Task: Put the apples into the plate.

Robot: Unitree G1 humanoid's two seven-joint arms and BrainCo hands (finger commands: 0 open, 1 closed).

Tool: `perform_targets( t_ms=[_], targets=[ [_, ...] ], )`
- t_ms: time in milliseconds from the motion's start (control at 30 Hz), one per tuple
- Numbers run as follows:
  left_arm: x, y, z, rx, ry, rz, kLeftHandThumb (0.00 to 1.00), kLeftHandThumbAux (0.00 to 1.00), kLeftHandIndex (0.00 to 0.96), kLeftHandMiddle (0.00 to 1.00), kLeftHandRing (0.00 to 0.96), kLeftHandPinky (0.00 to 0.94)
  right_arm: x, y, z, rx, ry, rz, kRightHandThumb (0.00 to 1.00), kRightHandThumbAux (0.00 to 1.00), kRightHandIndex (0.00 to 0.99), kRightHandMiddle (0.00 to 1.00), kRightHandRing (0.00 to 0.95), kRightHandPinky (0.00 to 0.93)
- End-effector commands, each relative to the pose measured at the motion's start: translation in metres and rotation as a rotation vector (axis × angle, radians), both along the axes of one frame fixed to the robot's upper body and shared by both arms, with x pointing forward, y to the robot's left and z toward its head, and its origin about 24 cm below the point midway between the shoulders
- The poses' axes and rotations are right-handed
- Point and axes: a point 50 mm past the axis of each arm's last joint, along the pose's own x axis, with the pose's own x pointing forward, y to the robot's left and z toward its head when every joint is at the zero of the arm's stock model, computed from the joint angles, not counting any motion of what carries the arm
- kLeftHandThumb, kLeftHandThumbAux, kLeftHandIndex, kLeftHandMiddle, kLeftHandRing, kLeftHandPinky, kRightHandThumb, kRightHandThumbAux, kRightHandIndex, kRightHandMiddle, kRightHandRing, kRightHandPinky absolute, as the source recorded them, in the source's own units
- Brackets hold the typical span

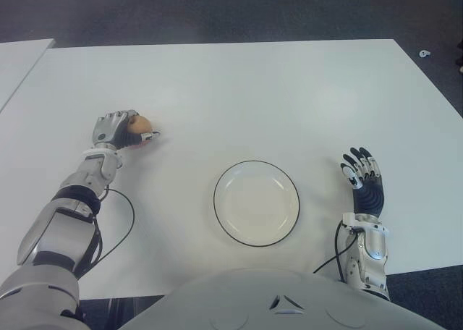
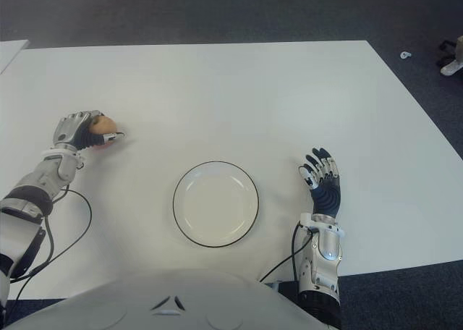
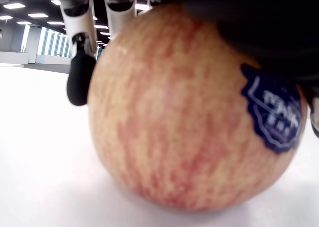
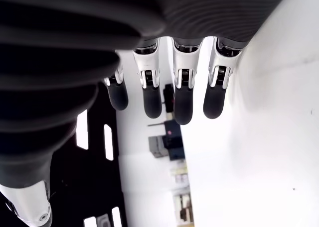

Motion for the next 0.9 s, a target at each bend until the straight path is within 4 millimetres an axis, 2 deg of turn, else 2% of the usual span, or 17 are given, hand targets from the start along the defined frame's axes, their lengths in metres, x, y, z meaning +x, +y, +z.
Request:
perform_targets(
  t_ms=[33, 133, 200, 700, 800, 900],
  targets=[
    [-0.008, -0.007, -0.012, 0.0, 0.027, -0.036, 0.743, 0.694, 0.444, 0.799, 0.77, 0.699, -0.019, 0.005, -0.027, 0.071, 0.167, -0.024, 0.379, 0.669, 0.14, 0.186, 0.198, 0.243],
    [-0.008, -0.008, -0.009, 0.01, 0.006, -0.054, 0.742, 0.694, 0.444, 0.802, 0.772, 0.685, -0.019, 0.006, -0.027, 0.078, 0.163, -0.024, 0.391, 0.669, 0.144, 0.186, 0.199, 0.252],
    [-0.007, -0.009, -0.007, 0.022, -0.013, -0.072, 0.742, 0.694, 0.444, 0.805, 0.777, 0.716, -0.018, 0.006, -0.027, 0.082, 0.164, -0.023, 0.392, 0.669, 0.145, 0.185, 0.198, 0.248],
    [0.0, -0.025, 0.021, 0.083, -0.176, -0.189, 0.745, 0.694, 0.444, 0.819, 0.8, 0.762, -0.015, 0.008, -0.03, 0.082, 0.176, -0.009, 0.397, 0.67, 0.137, 0.184, 0.204, 0.248],
    [0.004, -0.038, 0.037, 0.114, -0.248, -0.251, 0.746, 0.694, 0.444, 0.83, 0.814, 0.79, -0.015, 0.009, -0.032, 0.091, 0.182, -0.006, 0.399, 0.668, 0.132, 0.181, 0.2, 0.241],
    [0.004, -0.042, 0.043, 0.131, -0.275, -0.277, 0.746, 0.694, 0.444, 0.835, 0.82, 0.804, -0.014, 0.009, -0.033, 0.095, 0.184, -0.005, 0.397, 0.665, 0.126, 0.175, 0.192, 0.221]
  ],
)
